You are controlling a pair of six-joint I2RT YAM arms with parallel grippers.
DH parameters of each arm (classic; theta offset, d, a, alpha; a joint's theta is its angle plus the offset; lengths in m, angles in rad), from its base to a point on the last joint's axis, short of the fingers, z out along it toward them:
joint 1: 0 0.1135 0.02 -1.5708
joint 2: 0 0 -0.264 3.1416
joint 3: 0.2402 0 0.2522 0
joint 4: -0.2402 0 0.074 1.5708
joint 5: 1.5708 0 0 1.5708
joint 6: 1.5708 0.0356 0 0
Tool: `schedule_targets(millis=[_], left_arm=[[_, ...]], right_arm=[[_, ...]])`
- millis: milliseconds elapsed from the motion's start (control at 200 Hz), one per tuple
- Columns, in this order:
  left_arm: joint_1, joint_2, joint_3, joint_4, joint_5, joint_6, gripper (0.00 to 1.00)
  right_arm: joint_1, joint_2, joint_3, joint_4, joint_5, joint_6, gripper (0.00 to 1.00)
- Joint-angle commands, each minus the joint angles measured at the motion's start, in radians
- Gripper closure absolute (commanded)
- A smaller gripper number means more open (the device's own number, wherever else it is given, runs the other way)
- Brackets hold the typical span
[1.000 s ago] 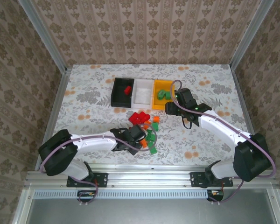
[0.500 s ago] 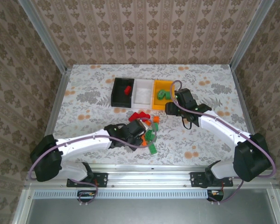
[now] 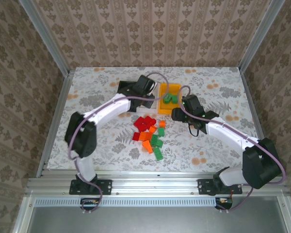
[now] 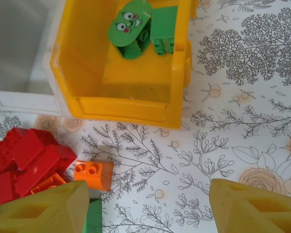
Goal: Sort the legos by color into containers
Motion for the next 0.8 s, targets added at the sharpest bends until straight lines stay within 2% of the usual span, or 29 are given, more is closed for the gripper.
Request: schedule_targets(millis=[0, 200, 355, 430, 525, 660, 795], left_arm=[[0.003, 0.112, 0.143, -0.065, -0.078, 0.035, 0.73], [0.025, 0.257, 0.299, -0.111, -0.117, 0.021, 0.71], [0.030, 0.296, 0.341, -0.131, -0.112, 0.001, 0.61], [0.030, 0.297, 0.342, -0.132, -0.102, -0.011, 0.50], [0.026, 0.274, 0.331, -0.119, -0.083, -0.019, 0.39], [0.011, 0.207, 0.324, -0.136, -0.049, -0.029, 0.35], [-0.009, 0.011, 0.136, -0.043, -0.031, -0.061, 0.28]], right_arm=[[-0.006, -0.011, -0.044, 0.035, -0.002, 0.019, 0.33], [-0.007, -0.061, -0.109, 0.088, 0.015, 0.042, 0.33], [-0.009, -0.069, -0.127, 0.100, 0.022, 0.053, 0.32], [-0.009, -0.073, -0.129, 0.102, 0.023, 0.054, 0.32], [-0.009, -0.073, -0.132, 0.105, 0.018, 0.057, 0.32], [0.000, -0.068, -0.135, 0.108, 0.023, 0.053, 0.32], [0.041, -0.028, -0.112, 0.102, 0.021, 0.041, 0.32]])
